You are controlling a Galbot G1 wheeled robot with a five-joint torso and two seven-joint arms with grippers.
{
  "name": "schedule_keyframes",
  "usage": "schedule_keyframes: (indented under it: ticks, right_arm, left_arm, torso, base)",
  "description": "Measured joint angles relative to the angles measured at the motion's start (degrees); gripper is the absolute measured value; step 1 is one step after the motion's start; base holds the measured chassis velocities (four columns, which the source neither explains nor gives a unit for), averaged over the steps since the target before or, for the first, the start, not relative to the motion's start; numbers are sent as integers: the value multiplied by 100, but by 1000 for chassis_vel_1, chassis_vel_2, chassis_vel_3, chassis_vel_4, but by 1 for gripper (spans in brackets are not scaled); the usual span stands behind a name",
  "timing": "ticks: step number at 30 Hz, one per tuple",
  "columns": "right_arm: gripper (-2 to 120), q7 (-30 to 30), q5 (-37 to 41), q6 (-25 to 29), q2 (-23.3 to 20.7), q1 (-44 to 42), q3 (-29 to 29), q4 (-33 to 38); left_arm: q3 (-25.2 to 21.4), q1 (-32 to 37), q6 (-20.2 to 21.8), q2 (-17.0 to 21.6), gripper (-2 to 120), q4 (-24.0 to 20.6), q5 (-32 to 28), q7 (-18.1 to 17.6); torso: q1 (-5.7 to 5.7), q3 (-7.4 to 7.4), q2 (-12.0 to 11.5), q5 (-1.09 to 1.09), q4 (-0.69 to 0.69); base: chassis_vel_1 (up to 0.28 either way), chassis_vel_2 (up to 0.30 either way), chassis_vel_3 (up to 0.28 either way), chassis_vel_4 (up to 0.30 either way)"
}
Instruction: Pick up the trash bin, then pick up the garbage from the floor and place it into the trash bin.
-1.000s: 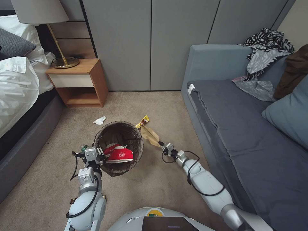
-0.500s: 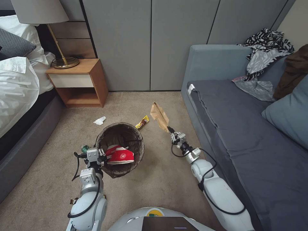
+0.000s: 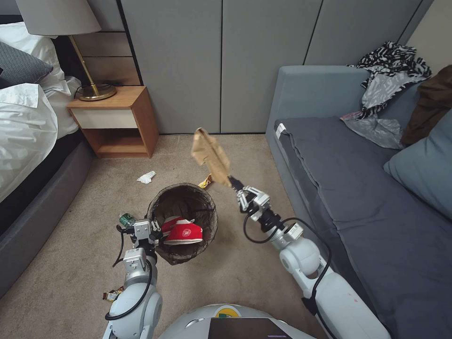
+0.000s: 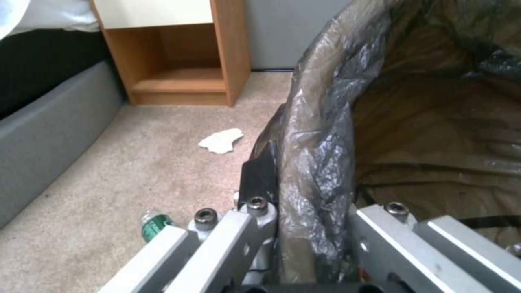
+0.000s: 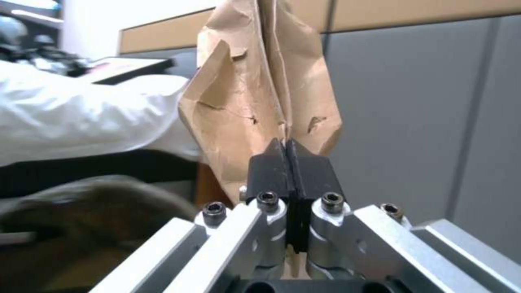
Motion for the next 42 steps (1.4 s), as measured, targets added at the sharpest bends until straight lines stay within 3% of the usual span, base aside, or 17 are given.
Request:
schedule_keyframes:
  ticks: [11,27,42]
  right_arm:
    - [0,139,-349,-71,-18,225,-871,-297]
    - [0,196,-502,-60,172,396,-1199,-762]
    - [0,175,-606,97,226,287,-1116,-1238]
  left_arm:
    - [43,29,19,1,3,-39,3,11]
    - [53,34,35,-1,3,-73,6,16]
    - [91,46,273,23,3,-240,-265,-67]
  torso:
    - [0,0,0,0,0]
    - [0,0,0,0,0]
    - [0,0,0,0,0]
  base:
    - [0,0,0,0]
    - [0,0,0,0]
    - [0,0,0,0]
